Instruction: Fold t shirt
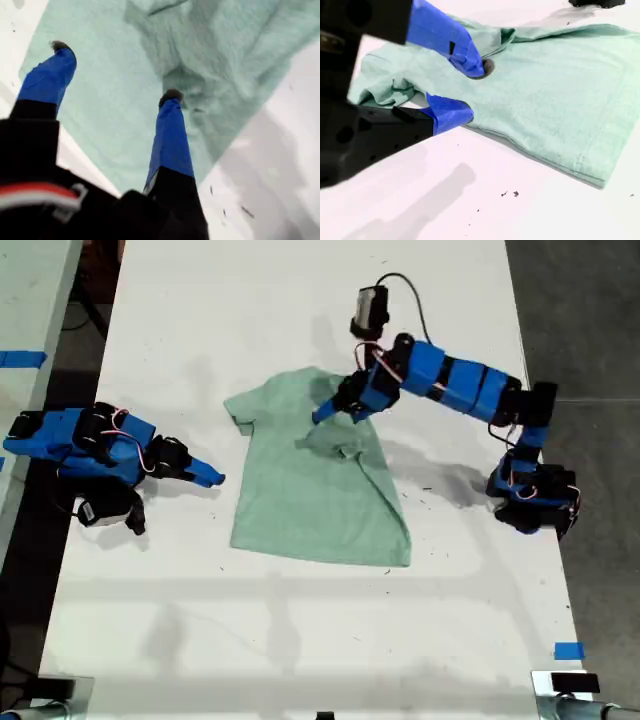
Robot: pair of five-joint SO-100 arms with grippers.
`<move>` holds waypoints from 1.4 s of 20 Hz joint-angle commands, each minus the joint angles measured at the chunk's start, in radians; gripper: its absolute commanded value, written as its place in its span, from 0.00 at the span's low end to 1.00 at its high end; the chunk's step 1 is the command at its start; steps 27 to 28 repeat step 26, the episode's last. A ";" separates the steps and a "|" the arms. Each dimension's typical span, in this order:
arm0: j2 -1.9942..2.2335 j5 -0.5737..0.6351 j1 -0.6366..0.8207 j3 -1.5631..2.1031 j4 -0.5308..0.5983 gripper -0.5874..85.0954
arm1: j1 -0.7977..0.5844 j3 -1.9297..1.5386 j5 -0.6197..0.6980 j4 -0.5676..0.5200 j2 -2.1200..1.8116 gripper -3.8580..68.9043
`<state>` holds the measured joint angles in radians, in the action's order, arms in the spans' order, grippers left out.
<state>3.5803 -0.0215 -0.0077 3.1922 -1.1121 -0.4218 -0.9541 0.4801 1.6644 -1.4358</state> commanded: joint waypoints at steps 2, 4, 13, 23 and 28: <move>0.006 0.006 0.006 0.011 0.020 0.14 | -0.078 -0.660 -0.112 0.041 -0.802 0.45; 0.006 0.006 0.006 0.011 0.020 0.14 | 0.038 -1.066 -0.210 -0.077 -1.193 0.42; 0.006 0.006 0.006 0.011 0.020 0.14 | 0.341 -2.051 -0.295 -0.321 -2.052 0.25; 0.006 0.006 0.006 0.011 0.020 0.14 | 0.235 -2.149 -0.195 -0.325 -2.062 0.07; 0.006 0.006 0.006 0.011 0.020 0.14 | 0.235 -2.149 -0.193 -0.325 -2.062 0.07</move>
